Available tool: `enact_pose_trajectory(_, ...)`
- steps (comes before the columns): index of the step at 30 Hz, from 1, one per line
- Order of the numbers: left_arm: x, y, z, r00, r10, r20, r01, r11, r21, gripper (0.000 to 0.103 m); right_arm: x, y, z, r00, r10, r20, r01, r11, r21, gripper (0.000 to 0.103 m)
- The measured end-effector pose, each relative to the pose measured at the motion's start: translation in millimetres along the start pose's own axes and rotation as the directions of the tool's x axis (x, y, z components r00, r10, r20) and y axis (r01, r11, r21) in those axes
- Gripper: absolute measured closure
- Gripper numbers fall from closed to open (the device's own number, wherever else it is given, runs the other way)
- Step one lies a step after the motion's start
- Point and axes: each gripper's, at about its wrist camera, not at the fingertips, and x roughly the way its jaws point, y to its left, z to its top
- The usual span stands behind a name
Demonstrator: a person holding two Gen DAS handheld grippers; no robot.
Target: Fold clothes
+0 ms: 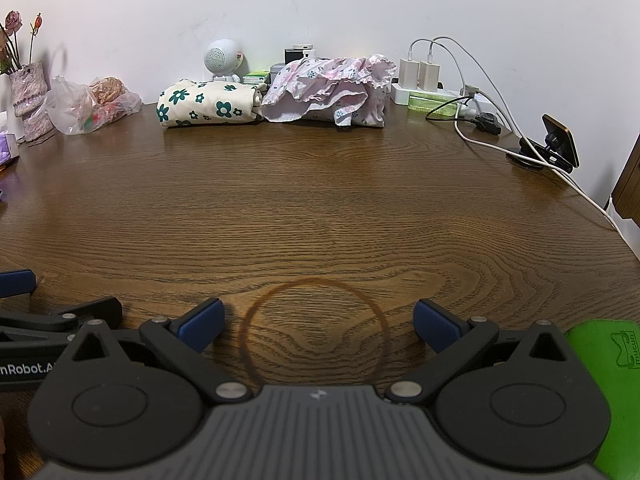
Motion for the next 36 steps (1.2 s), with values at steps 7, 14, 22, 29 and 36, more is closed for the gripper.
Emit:
enact_pose_trajectory(7,0.0,0.0,0.0,1.000,0.000,0.000,0.000,1.000,0.000,0.000,0.0,0.0,-0.1,1.000,0.000,0.000,0.000,1.000,0.000,0.001)
enact_pose_trajectory(14,0.0,0.0,0.0,1.000,0.001,0.000,-0.001,1.000,0.000,0.000,0.1,0.0,-0.1,1.000,0.000,0.000,0.000,1.000,0.000,0.001)
enact_pose_trajectory(22,0.0,0.0,0.0,1.000,0.001,0.000,-0.001,1.000,-0.001,0.000,0.0,0.0,-0.1,1.000,0.000,0.000,0.000,1.000,0.000,0.001)
enact_pose_trajectory(29,-2.4,-0.3,-2.2,1.000,0.001,0.000,-0.001,1.000,-0.001,0.000,-0.5,0.1,0.2,1.000,0.000,0.000,0.000,1.000,0.000,0.001)
enact_pose_trajectory(36,-2.4,-0.3,-2.2,1.000,0.003,0.000,-0.003,1.000,-0.001,0.000,-0.6,0.1,0.2,1.000,0.000,0.000,0.000,1.000,0.000,0.001)
